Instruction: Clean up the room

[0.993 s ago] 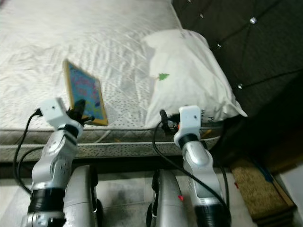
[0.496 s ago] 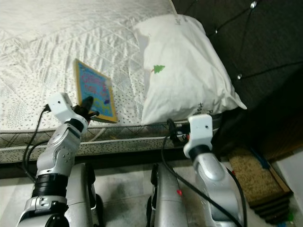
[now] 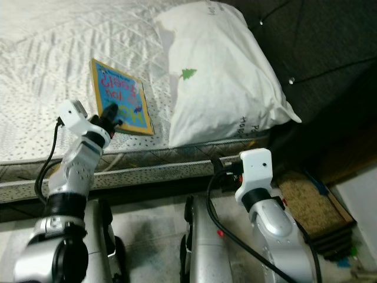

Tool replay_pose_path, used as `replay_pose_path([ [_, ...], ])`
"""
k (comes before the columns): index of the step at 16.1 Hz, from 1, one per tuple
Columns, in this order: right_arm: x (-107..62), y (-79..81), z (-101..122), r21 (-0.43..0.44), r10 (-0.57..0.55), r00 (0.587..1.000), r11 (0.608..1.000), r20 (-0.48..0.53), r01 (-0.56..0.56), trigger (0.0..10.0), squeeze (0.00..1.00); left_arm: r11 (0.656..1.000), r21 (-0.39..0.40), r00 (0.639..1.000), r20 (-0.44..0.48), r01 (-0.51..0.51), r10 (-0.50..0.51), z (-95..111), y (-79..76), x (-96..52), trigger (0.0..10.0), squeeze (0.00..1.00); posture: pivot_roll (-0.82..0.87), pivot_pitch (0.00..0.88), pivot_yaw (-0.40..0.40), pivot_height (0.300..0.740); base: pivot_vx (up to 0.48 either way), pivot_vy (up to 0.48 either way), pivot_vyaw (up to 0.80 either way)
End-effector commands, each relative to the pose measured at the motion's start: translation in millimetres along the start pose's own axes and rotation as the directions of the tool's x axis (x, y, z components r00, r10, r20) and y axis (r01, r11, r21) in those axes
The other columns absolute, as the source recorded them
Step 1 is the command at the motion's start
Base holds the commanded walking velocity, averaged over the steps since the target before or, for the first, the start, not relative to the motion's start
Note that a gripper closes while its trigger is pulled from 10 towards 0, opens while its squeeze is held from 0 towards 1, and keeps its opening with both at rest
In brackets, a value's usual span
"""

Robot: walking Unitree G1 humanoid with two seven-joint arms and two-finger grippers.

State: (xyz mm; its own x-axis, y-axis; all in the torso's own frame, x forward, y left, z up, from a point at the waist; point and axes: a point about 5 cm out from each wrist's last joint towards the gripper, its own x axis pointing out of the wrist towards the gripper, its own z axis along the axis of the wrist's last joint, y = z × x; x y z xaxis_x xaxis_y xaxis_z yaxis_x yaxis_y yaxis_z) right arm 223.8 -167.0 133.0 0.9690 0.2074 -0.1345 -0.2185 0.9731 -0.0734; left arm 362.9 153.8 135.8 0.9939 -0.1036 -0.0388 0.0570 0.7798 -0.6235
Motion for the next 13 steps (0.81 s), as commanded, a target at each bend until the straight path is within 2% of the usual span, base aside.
replay_pose_path([
  [1, -7.2, -5.9, 2, -0.012, -0.018, 1.0, 1.0, -0.009, 0.018, 10.0, 0.0, 0.998, -0.024, 0.999, 0.015, 0.053, -0.052, 4, -6.6, 5.2, 10.0, 0.0, -0.28, 0.218, -0.12, 0.547, 0.0, 0.0, 0.0],
  [3, -13.6, -4.8, 6, -0.019, -0.008, 1.0, 1.0, -0.016, 0.008, 10.0, 0.0, 0.996, -0.084, 0.999, -0.032, 0.038, -0.041, -4, 0.0, 12.1, 10.0, 0.0, -0.32, 0.228, -0.125, 0.543, 0.0, 0.0, 0.0],
  [5, -18.3, -6.6, 8, -0.028, -0.004, 1.0, 1.0, -0.021, 0.003, 10.0, 0.0, 0.993, -0.109, 0.997, -0.062, 0.037, -0.044, -8, -1.1, 15.8, 10.0, 0.0, -0.32, 0.234, -0.128, 0.524, 0.0, 0.0, 0.0],
  [8, -21.2, -8.8, 8, -0.034, -0.006, 0.999, 0.999, -0.036, 0.004, 10.0, 0.0, 0.994, -0.104, 0.997, -0.07, 0.024, -0.032, -8, 1.0, 20.2, 10.0, 0.0, -0.33, 0.243, -0.134, 0.49, 0.0, 0.0, 0.0],
  [13, -22.1, -7.1, 8, -0.029, 0.001, 0.999, 1.0, -0.048, -0.003, 10.0, 0.0, 0.991, -0.135, 0.997, -0.077, 0.004, -0.015, -6, 8.8, 22.9, 10.0, 0.0, -0.32, 0.247, -0.133, 0.49, 0.0, 0.0, 0.0],
])
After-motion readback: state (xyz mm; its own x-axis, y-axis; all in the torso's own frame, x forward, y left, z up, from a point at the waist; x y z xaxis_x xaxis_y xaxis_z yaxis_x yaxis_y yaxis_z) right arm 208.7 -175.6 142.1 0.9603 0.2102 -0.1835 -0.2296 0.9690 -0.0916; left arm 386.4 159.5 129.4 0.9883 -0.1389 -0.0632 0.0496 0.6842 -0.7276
